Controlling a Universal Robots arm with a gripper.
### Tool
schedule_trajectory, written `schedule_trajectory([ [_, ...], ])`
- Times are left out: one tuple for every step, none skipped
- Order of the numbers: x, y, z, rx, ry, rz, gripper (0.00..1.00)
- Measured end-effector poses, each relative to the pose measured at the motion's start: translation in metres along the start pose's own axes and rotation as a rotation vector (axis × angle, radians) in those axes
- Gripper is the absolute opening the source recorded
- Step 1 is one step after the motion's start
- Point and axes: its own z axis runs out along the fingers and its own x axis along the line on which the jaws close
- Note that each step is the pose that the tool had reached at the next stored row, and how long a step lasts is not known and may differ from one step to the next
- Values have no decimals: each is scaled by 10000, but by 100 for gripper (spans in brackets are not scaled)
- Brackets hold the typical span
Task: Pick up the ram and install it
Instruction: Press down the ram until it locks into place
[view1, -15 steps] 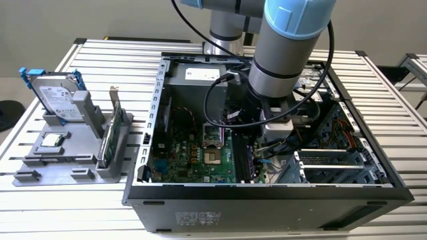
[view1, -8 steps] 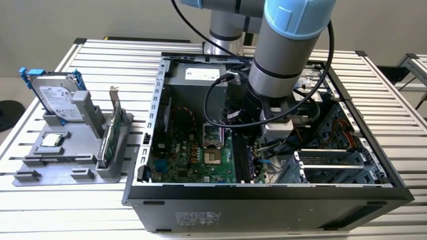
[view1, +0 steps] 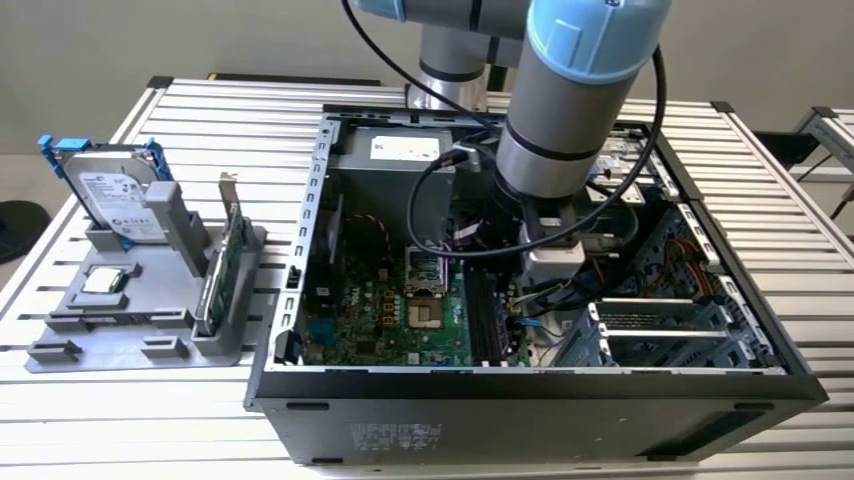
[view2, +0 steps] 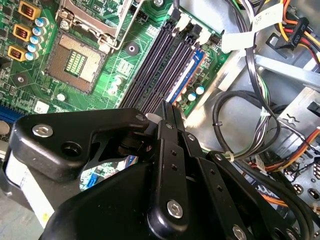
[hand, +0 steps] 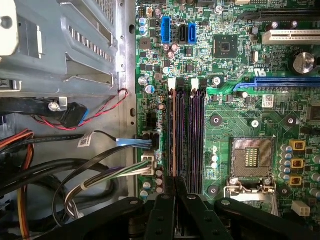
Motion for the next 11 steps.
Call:
schedule_trajectory([
  [0, 0, 3, -1, 0, 0, 0],
  [0, 0, 5, -3, -1, 0, 0],
  [0, 0, 7, -2, 0, 1, 0],
  [0, 1, 11, -1, 0, 0, 0],
  [0, 1, 13, -1, 0, 0, 0],
  [0, 1, 17, 0, 0, 0, 0],
  [0, 1, 20, 0, 0, 0, 0],
  [-1, 1, 22, -2, 0, 0, 0],
  [-1, 1, 22, -4, -1, 0, 0],
  [-1, 1, 23, -4, -1, 2, 0],
  [0, 1, 24, -3, 0, 2, 0],
])
